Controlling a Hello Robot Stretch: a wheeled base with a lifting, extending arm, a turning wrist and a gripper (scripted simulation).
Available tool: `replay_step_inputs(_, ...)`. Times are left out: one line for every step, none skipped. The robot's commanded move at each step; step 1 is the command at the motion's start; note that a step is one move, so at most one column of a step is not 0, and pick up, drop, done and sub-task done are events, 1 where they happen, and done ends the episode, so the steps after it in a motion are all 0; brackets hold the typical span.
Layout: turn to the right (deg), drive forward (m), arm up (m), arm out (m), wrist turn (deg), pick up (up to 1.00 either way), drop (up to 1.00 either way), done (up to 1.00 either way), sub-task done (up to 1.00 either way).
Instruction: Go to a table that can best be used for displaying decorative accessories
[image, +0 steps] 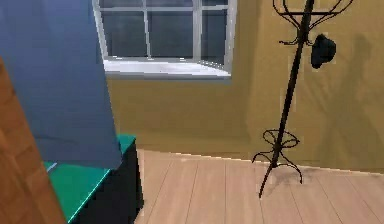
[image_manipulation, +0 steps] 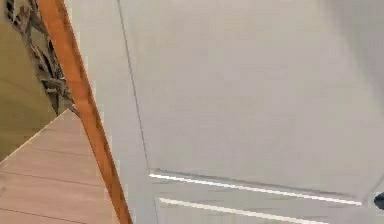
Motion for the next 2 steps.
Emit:
replay_step_inputs(-45.0,0.00,0.00,0.00,0.0,0.00,0.00,0.00,0.00)
replay_step_inputs(0.0,0.00,0.00,0.00,0.0,0.00,0.00,1.00,0.00)
